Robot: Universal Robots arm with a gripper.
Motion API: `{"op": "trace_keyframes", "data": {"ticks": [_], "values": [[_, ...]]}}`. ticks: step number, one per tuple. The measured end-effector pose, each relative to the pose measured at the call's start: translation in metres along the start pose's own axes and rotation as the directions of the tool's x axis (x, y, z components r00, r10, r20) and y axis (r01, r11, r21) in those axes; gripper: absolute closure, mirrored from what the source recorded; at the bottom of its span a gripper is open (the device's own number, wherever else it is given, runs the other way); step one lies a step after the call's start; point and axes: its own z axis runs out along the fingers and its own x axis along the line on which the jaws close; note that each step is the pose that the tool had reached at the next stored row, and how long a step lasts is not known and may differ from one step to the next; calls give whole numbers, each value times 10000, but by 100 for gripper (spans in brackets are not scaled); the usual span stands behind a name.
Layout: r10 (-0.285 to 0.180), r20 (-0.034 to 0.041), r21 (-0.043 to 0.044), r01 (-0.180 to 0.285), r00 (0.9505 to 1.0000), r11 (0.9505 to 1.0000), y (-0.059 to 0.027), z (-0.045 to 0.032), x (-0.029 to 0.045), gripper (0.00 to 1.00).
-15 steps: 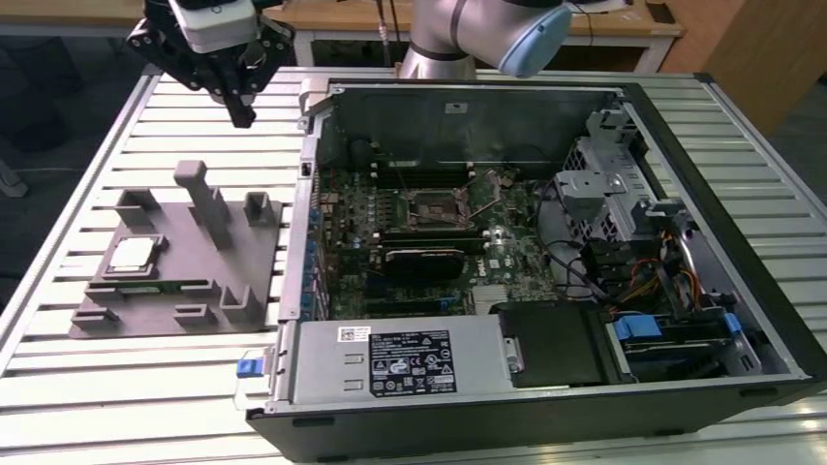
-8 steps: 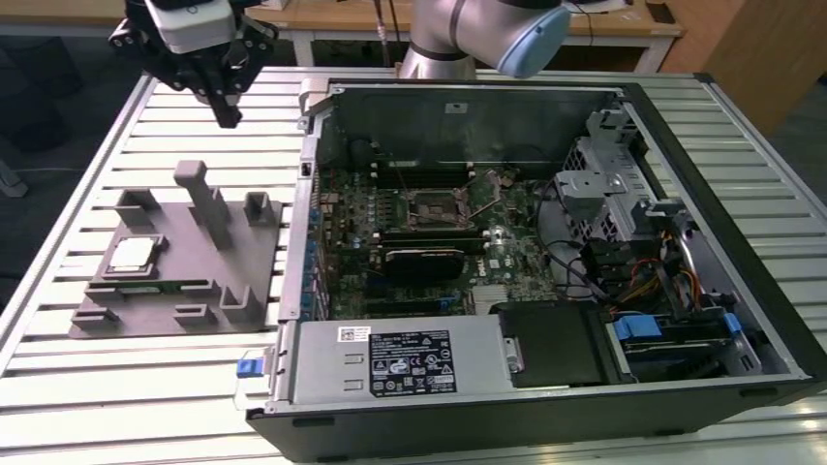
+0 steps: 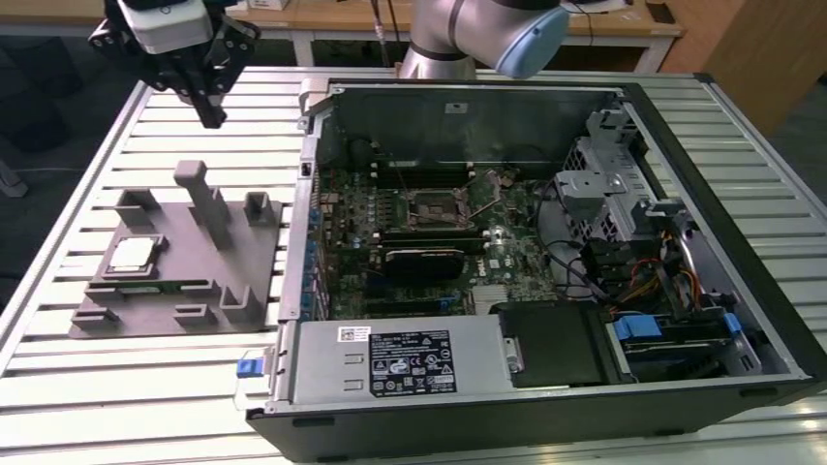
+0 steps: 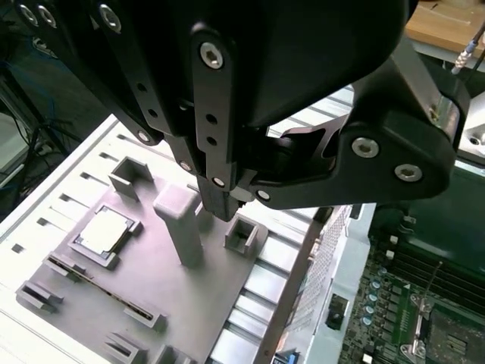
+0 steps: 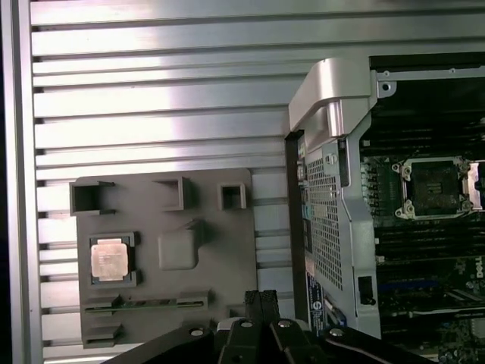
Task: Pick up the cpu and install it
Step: 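Reach for the cpu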
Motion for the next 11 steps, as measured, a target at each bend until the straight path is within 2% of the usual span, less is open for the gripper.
{"op": "trace_keyframes", "data": {"ticks": [11], "values": [[1,-1,-10,-1,10000,10000,-17,0,217,89]]}}
